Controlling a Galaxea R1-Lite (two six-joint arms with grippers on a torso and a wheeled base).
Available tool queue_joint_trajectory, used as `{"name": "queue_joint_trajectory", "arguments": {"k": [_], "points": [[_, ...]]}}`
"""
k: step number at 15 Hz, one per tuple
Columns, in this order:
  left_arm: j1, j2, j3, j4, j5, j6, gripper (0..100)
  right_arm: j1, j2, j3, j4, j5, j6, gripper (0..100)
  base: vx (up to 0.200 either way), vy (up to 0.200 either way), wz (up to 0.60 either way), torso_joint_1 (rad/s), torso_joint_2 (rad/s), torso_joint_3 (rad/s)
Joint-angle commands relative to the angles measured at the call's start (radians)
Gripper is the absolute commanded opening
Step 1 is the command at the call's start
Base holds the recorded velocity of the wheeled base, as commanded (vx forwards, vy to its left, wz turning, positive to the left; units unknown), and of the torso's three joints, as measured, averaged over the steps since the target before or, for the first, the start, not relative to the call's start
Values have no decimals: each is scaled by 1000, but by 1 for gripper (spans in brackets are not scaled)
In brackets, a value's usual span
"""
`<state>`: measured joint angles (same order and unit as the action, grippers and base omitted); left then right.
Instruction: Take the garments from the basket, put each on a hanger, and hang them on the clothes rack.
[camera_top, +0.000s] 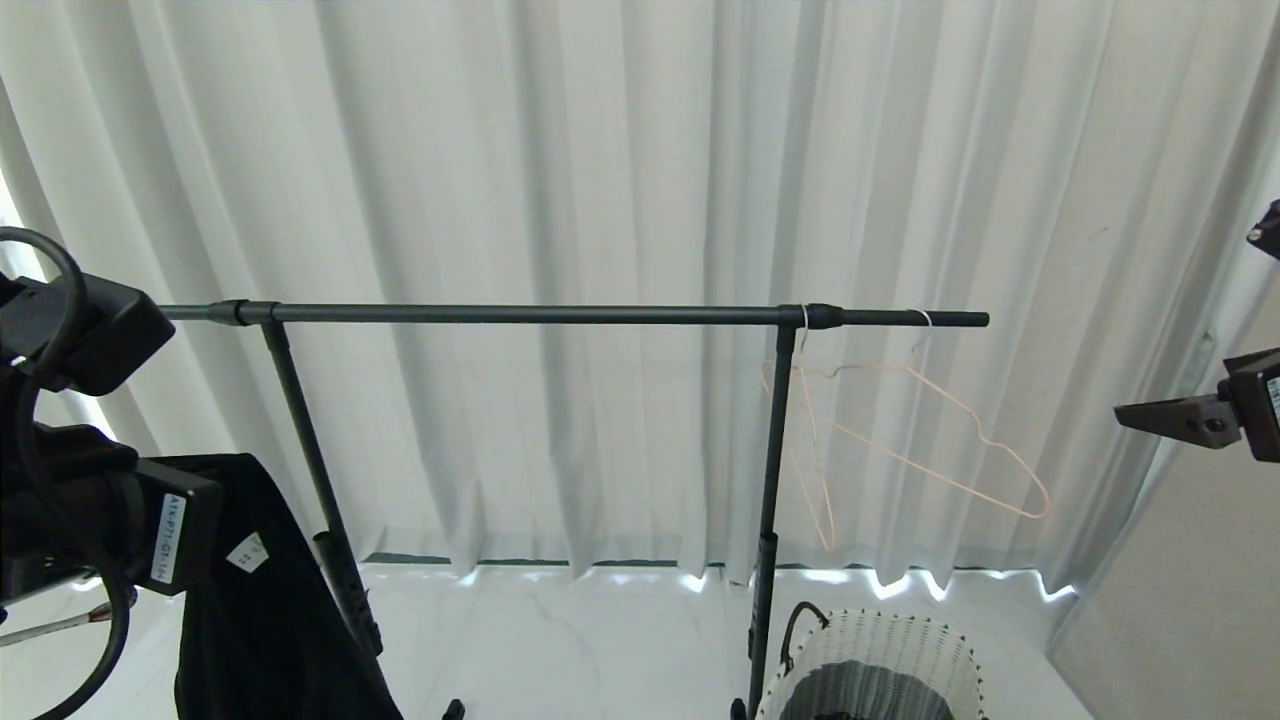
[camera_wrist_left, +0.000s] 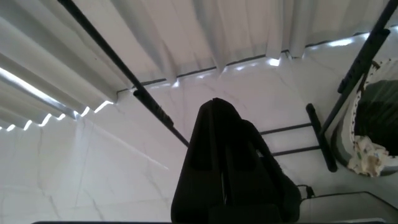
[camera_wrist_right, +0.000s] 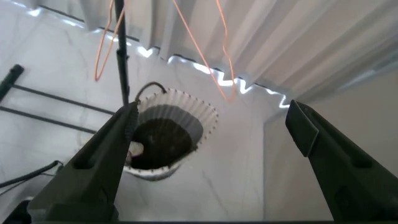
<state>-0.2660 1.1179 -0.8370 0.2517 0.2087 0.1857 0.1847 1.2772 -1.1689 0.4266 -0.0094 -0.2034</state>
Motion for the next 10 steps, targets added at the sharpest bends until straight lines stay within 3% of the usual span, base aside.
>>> {"name": "queue_joint_trajectory", "arguments": {"k": [1, 3, 7, 10], "points": [[1, -9, 7, 0, 0, 0, 0, -28, 48, 0, -15, 42, -1, 100, 0, 0, 0, 0, 0, 0], [5, -15, 16, 0, 3, 0, 0, -76, 106, 0, -52, 100, -17, 100, 0, 0, 0, 0, 0, 0], [62, -18, 16, 0, 29, 0, 0, -228, 263, -5, -149, 285, -206, 100, 0, 0, 0, 0, 0, 0], [91, -20, 18, 0, 64, 0, 0, -297, 407, -11, -230, 368, -315, 100, 0, 0, 0, 0, 0, 0]]}}
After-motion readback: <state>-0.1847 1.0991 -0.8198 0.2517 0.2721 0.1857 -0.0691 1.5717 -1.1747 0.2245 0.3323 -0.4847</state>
